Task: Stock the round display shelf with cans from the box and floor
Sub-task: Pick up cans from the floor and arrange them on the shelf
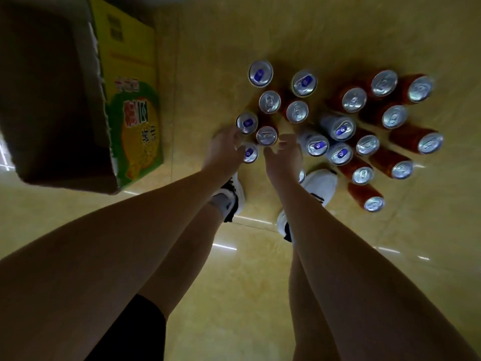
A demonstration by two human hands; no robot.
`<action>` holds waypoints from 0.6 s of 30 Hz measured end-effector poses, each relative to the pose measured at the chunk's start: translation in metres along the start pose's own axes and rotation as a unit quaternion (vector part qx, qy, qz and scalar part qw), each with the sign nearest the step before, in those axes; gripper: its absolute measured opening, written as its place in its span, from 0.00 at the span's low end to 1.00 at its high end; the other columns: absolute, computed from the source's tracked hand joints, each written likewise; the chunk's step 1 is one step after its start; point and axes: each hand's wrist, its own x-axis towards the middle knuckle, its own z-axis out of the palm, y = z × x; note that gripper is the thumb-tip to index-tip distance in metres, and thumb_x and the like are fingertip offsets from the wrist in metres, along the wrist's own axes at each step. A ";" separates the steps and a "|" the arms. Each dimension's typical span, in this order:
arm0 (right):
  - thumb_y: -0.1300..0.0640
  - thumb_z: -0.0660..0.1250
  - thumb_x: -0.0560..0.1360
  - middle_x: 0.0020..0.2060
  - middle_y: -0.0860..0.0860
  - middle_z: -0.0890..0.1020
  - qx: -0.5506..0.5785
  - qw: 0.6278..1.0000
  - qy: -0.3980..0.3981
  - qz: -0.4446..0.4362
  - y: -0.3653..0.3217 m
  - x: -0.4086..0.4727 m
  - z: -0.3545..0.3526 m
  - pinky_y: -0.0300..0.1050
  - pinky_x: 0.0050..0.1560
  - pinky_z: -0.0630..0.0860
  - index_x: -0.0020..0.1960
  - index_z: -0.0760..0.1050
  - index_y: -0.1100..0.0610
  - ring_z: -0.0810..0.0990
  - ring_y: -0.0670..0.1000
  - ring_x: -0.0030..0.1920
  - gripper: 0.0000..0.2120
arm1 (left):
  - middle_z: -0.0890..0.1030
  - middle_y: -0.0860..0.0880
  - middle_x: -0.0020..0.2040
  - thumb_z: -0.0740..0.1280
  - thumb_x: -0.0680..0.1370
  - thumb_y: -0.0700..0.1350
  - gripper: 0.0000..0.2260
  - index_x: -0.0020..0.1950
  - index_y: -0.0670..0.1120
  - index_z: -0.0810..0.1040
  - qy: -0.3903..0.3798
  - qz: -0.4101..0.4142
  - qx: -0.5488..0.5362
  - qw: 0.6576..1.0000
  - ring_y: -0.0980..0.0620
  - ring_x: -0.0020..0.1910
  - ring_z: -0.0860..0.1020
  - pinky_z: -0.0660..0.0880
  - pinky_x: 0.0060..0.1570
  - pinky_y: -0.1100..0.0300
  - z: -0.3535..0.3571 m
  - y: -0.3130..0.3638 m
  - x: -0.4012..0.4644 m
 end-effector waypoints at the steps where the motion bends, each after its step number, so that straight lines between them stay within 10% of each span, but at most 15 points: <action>1: 0.57 0.73 0.70 0.54 0.57 0.79 0.007 1.000 0.006 -0.003 0.001 0.005 0.007 0.44 0.47 0.69 0.59 0.73 0.58 0.77 0.58 0.54 0.19 | 0.80 0.44 0.46 0.68 0.73 0.38 0.07 0.50 0.42 0.77 0.014 0.003 -0.004 1.000 0.45 0.46 0.78 0.76 0.48 0.49 0.005 -0.005 0.007; 7: 0.56 0.73 0.70 0.60 0.59 0.76 -0.005 1.000 -0.009 -0.018 0.003 0.036 0.033 0.41 0.50 0.65 0.67 0.71 0.56 0.74 0.59 0.59 0.27 | 0.76 0.48 0.43 0.71 0.70 0.43 0.12 0.45 0.47 0.68 0.036 -0.044 -0.043 0.997 0.49 0.41 0.72 0.66 0.38 0.57 0.023 -0.014 0.035; 18: 0.52 0.73 0.66 0.55 0.59 0.79 -0.082 0.994 -0.064 -0.015 -0.006 0.063 0.036 0.43 0.47 0.69 0.68 0.68 0.50 0.77 0.61 0.55 0.32 | 0.79 0.47 0.50 0.69 0.69 0.42 0.15 0.53 0.50 0.71 -0.018 -0.054 -0.038 0.998 0.45 0.48 0.78 0.78 0.48 0.47 0.023 -0.025 0.042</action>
